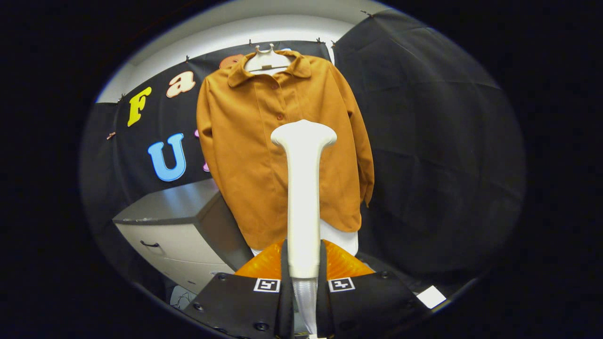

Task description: Iron the clothes twice with a garment steamer, once on the left side and once on the right side.

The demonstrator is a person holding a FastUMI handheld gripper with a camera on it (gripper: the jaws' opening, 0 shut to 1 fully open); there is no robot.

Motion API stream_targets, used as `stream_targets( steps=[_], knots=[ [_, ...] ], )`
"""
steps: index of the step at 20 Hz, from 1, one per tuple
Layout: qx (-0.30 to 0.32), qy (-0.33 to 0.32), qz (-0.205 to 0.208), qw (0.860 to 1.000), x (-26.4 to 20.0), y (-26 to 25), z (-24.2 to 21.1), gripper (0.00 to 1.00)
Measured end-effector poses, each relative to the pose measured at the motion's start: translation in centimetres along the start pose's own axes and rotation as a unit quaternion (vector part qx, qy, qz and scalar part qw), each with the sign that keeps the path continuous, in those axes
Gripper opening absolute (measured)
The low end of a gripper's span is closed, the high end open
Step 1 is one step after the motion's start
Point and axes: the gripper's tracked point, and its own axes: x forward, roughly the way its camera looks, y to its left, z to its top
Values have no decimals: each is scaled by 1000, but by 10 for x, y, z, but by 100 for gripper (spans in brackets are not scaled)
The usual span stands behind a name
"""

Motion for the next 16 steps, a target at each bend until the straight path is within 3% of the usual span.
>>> stream_targets(
  steps=[7,16],
  knots=[
    [-13,-71,16,997,-37,49,100,22],
    [-12,-94,37,995,-56,128,170,22]
  ],
)
